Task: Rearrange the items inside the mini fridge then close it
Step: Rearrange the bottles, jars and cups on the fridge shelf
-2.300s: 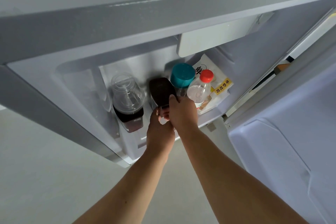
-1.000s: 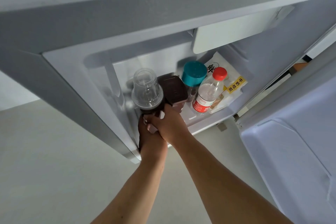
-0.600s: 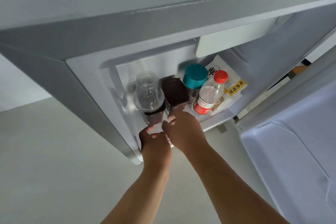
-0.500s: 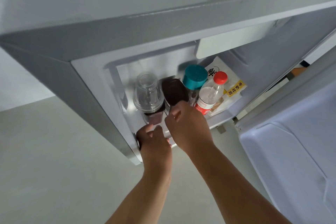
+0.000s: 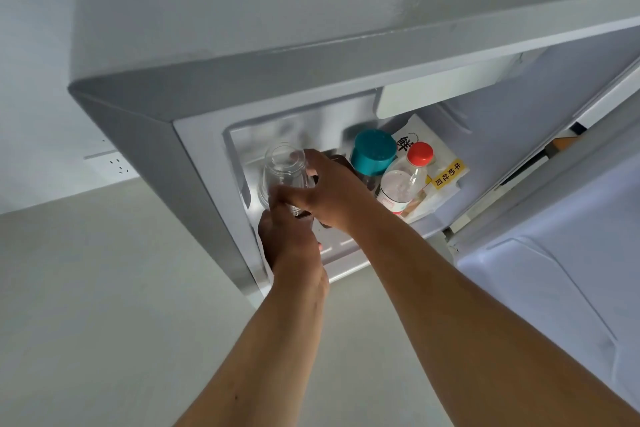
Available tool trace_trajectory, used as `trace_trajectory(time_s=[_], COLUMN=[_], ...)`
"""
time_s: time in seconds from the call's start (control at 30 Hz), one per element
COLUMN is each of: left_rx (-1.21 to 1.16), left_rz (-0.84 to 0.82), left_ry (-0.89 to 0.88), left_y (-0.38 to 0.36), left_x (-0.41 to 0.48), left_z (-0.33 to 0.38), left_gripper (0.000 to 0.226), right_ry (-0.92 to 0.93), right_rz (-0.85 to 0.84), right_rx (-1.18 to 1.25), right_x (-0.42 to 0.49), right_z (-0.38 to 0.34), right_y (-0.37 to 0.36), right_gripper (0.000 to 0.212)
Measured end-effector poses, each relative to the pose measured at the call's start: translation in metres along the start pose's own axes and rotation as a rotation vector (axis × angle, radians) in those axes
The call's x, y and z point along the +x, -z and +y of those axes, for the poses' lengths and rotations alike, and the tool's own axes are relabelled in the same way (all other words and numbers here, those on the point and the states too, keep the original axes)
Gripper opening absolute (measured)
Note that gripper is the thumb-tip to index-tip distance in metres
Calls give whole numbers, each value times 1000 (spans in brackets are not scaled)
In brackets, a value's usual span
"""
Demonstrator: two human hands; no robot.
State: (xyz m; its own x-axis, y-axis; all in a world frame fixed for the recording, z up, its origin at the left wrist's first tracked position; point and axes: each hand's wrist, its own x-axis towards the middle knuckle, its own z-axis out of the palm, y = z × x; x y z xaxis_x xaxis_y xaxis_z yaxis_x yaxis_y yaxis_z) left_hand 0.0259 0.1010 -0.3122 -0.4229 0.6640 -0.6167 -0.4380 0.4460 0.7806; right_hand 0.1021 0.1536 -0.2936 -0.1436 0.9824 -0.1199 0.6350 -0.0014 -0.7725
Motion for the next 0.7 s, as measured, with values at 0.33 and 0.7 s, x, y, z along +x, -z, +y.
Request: trace_trajectory(time_s=[0.33, 0.7], left_rx=[-85, 174], left_rz=[-144, -580], left_ry=[-58, -103], left_y=[-1, 20], left_x=[-22, -72], left_z=[4, -11], left_gripper=[37, 25], right_ry=[-32, -148], right_rz=[94, 424], right_rx=[208, 216], right_x=[-17, -130], right_z=[3, 23], right_y=[17, 49], right_gripper=[63, 61])
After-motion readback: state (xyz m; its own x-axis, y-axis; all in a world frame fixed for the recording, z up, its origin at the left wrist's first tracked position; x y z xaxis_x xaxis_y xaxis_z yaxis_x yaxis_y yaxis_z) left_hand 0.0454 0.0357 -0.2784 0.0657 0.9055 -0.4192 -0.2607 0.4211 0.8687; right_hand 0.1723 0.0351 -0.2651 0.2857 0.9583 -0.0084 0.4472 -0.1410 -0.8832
